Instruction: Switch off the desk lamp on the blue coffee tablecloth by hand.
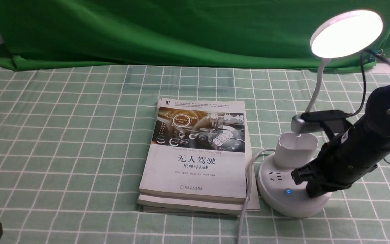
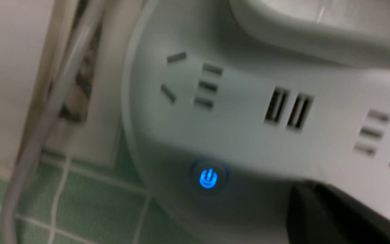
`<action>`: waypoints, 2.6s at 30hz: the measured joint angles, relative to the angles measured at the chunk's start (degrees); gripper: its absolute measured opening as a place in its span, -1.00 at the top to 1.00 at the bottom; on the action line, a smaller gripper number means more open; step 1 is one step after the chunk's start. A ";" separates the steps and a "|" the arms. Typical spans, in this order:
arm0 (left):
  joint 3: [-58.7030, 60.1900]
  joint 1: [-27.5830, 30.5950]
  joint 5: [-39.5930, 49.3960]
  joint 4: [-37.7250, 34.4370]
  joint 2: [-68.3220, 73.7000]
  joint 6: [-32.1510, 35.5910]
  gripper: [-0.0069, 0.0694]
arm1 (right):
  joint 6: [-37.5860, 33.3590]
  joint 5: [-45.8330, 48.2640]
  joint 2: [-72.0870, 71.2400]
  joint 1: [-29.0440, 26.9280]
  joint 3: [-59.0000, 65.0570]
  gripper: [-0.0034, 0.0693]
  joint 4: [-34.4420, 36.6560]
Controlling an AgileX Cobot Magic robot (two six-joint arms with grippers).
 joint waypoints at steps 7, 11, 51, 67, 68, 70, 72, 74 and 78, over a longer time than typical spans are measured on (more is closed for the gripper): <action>0.00 0.00 0.00 0.00 0.00 0.00 0.82 | -0.05 -0.19 -0.08 0.00 -0.27 0.78 0.00; 0.00 0.00 0.00 0.00 0.00 0.00 0.82 | -0.05 -0.57 -2.28 0.12 -0.09 0.78 0.18; 0.00 0.00 0.00 0.00 0.00 0.00 0.82 | 0.44 4.14 -24.17 0.42 6.44 0.78 0.49; 0.00 0.00 0.00 0.00 0.00 0.00 0.82 | 2.75 -2.69 -58.34 0.42 22.15 0.75 0.45; 0.00 0.00 0.00 0.00 0.00 0.00 0.82 | 2.75 -3.00 -59.43 0.42 22.15 0.75 0.45; 0.00 0.00 0.00 0.00 0.00 0.00 0.82 | 2.83 -3.44 -61.75 0.42 22.21 0.73 0.45; 0.00 0.00 0.00 0.00 0.00 0.00 0.82 | 2.90 -3.57 -63.27 0.42 22.32 0.72 0.51; 0.00 0.00 0.00 0.00 0.00 0.00 0.82 | 2.96 -3.57 -64.48 0.42 22.44 0.72 0.45; 0.00 0.00 0.00 0.00 0.00 0.00 0.82 | 2.96 -4.16 -65.01 0.49 22.66 0.71 -0.15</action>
